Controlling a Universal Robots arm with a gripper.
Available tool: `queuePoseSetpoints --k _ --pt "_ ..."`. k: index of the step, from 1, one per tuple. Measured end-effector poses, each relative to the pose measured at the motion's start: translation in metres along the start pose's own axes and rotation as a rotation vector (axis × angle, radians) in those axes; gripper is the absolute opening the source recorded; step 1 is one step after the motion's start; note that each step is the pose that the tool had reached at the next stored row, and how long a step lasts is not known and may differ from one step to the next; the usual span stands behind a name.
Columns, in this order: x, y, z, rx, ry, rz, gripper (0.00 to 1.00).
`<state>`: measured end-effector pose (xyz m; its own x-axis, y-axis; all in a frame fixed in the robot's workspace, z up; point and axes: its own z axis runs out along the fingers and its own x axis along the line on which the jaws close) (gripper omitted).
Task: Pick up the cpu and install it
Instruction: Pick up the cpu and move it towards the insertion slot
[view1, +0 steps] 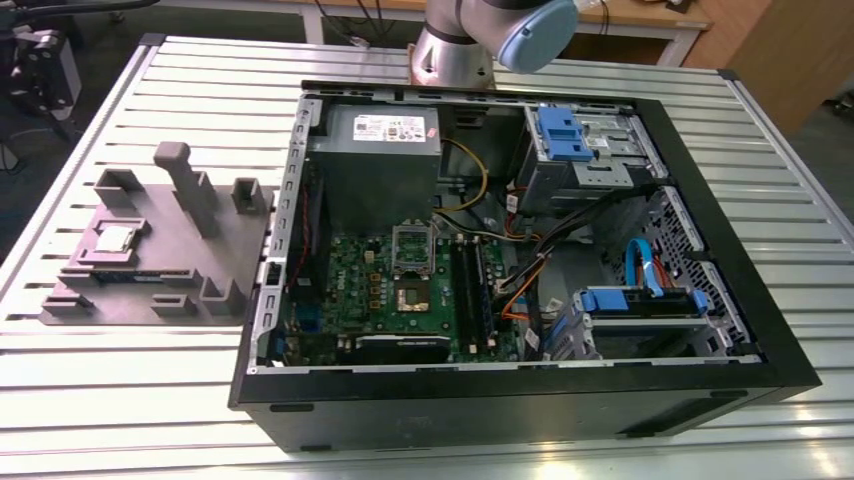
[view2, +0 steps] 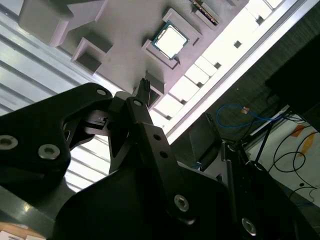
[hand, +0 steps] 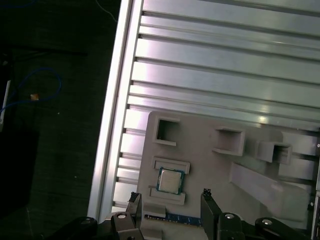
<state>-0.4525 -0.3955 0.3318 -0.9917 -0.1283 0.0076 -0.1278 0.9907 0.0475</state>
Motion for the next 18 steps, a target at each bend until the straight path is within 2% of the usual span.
queuePoseSetpoints --k 12,18 --pt "0.0 -0.0022 0.0209 0.0002 0.0005 0.0 0.59" --pt "0.0 -0.0023 0.023 0.0002 0.0005 0.0 0.59"
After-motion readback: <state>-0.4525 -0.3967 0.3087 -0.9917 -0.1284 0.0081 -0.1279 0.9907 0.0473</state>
